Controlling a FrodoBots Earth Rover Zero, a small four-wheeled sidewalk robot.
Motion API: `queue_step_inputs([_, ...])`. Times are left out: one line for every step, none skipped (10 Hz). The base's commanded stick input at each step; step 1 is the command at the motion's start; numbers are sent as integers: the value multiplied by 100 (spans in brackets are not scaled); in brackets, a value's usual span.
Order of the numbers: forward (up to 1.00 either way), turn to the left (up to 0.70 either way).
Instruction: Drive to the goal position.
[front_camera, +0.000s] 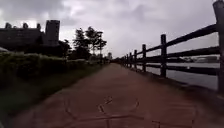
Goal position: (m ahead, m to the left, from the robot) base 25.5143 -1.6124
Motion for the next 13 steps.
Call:
queue_step_inputs([100, 0])
queue_step_inputs([100, 0])
queue_step_inputs([100, 0])
queue_step_inputs([100, 0])
queue_step_inputs([100, 0])
queue_step_inputs([100, 0])
queue_step_inputs([100, 0])
queue_step_inputs([100, 0])
queue_step_inputs([100, 0])
queue_step_inputs([100, 0])
queue_step_inputs([100, 0])
queue_step_inputs([100, 0])
queue_step_inputs([100, 0])
